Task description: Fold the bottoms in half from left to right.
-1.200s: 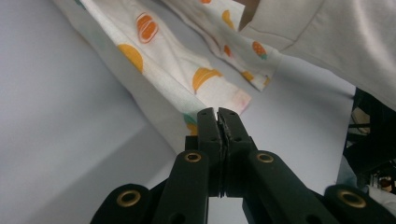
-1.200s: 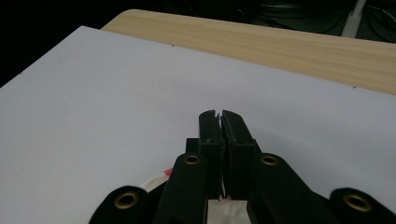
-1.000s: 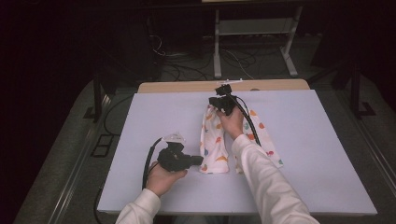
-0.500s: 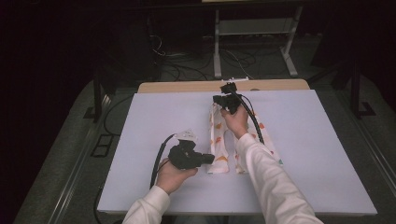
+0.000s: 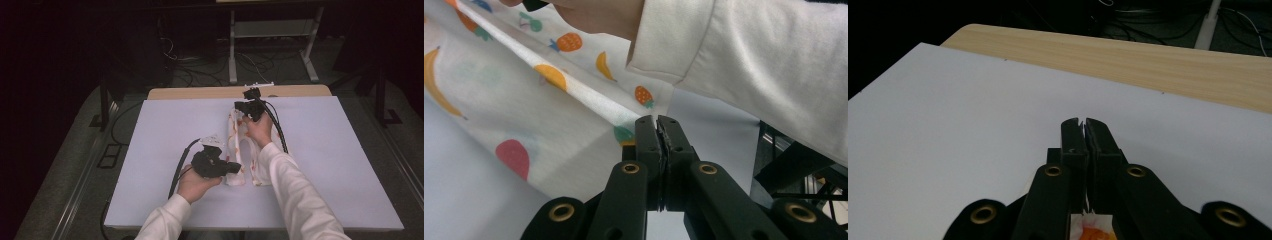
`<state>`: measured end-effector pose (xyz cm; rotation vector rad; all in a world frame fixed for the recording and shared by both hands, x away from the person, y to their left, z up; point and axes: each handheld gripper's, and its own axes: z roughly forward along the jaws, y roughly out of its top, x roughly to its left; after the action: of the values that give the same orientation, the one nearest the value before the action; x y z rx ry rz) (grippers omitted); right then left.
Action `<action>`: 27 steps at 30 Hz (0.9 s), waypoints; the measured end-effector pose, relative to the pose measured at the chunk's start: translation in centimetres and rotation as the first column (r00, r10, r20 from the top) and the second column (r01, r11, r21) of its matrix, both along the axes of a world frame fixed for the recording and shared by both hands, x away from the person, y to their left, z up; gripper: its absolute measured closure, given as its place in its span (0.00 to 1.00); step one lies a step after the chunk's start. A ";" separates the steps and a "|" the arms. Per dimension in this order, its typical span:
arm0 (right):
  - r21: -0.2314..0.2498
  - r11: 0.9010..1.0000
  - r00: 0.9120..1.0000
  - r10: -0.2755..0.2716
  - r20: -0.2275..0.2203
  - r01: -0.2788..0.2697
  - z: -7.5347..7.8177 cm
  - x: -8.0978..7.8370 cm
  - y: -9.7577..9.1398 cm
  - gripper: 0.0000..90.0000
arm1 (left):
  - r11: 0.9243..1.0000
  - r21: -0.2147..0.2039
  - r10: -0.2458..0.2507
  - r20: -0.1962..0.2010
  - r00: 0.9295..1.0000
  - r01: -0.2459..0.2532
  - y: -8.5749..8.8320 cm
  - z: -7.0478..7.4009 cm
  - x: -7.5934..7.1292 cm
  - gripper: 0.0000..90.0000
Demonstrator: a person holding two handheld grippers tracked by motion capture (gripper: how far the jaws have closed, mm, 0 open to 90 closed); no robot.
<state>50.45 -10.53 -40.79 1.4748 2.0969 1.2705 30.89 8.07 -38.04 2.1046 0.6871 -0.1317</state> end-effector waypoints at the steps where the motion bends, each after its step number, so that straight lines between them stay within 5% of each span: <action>1: -0.006 1.000 1.000 0.001 0.005 -0.001 0.0 0.0 -0.2 0.95 | 1.000 0.000 -0.001 -0.002 1.000 0.001 -0.2 0.0 0.0 0.97; 27: 0.060 0.998 0.999 -0.019 -0.036 0.021 0.2 0.5 -5.3 0.95 | 0.997 0.018 -0.080 0.000 0.997 0.080 -5.7 -0.4 0.8 0.97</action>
<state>50.94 -15.85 -40.61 1.5500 2.0777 1.3205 31.68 2.35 -38.41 2.1498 0.6059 -0.1695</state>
